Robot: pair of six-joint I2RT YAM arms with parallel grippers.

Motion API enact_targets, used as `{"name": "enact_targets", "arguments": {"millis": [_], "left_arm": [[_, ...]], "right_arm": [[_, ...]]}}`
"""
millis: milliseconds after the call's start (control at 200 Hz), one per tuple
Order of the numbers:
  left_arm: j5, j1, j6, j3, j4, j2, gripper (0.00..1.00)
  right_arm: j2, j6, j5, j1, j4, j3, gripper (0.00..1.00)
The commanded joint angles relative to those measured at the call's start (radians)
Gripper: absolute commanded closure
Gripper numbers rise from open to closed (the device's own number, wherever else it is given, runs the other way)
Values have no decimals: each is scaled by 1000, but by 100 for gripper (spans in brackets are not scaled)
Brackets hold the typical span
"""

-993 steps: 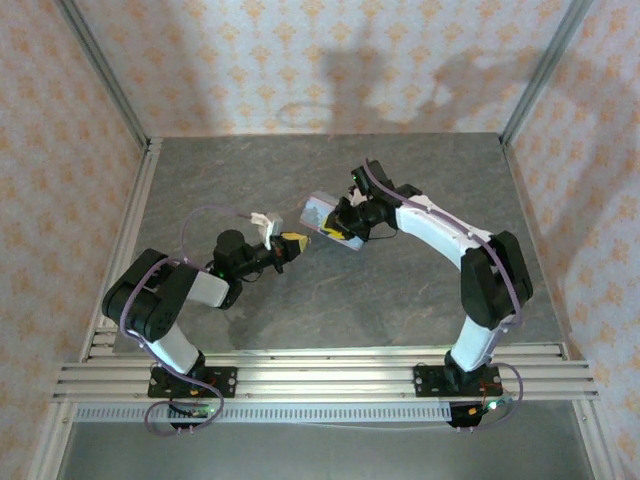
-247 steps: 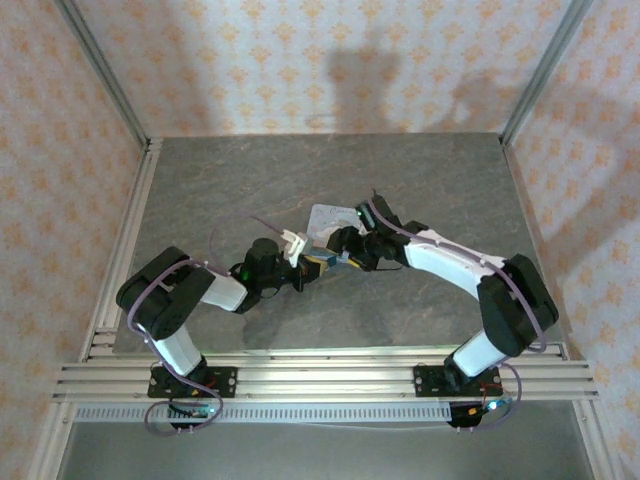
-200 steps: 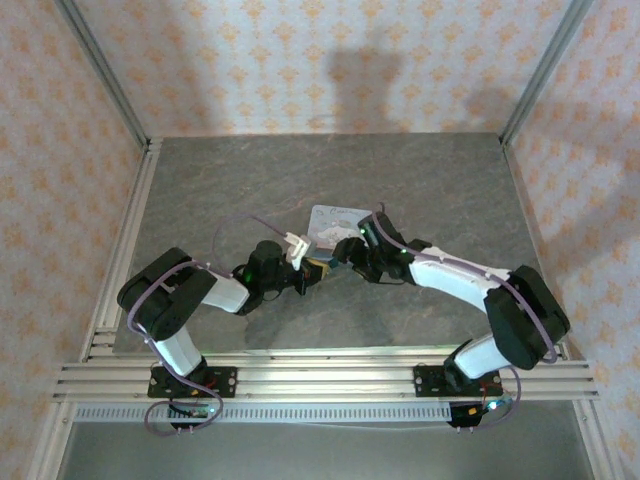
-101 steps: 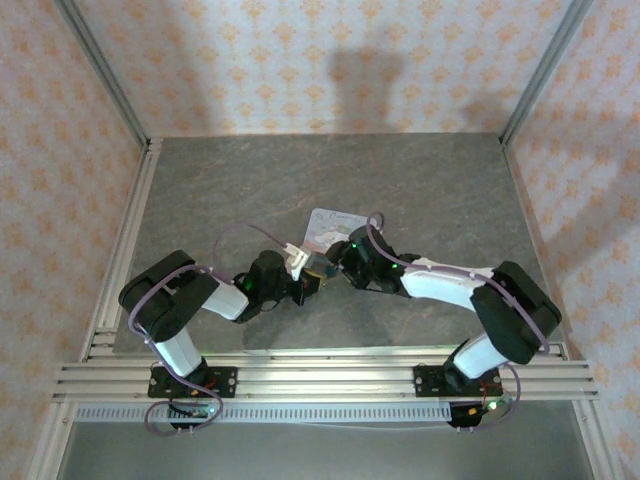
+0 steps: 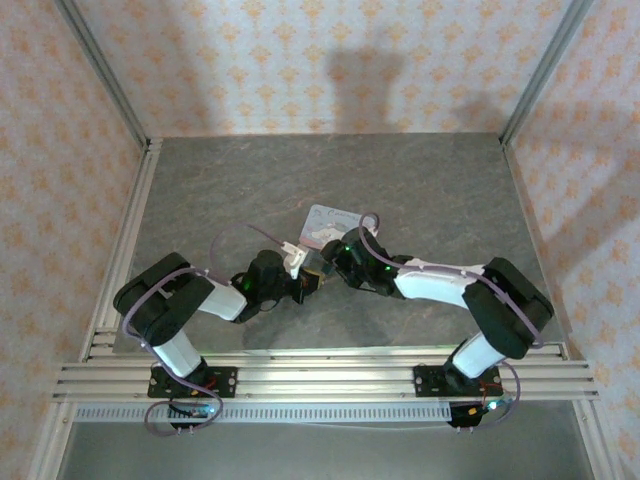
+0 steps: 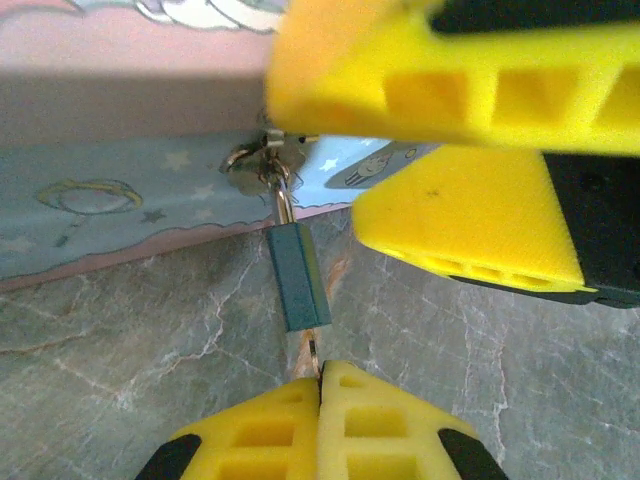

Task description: Unlock the padlock with the key

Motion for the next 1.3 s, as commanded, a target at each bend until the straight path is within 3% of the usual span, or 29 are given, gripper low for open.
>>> {"name": "enact_targets", "arguments": {"millis": [0, 140, 295, 696, 976, 1291], "left_arm": [[-27, -9, 8, 5, -39, -56, 100], [-23, -8, 20, 26, -100, -75, 100], [-9, -5, 19, 32, -99, -61, 100], [24, 4, -5, 13, -65, -60, 100], [31, 10, -6, 2, -58, -68, 100], [48, 14, -6, 1, -65, -76, 100]], "right_arm": [[-107, -50, 117, 6, -170, -5, 36], [-206, -79, 162, 6, -261, 13, 37], [-229, -84, 155, 33, -236, 3, 46], [-58, 1, 137, 100, -83, 9, 49], [32, 39, 148, 108, 25, 7, 41], [92, 39, 161, 109, 58, 3, 43]]}}
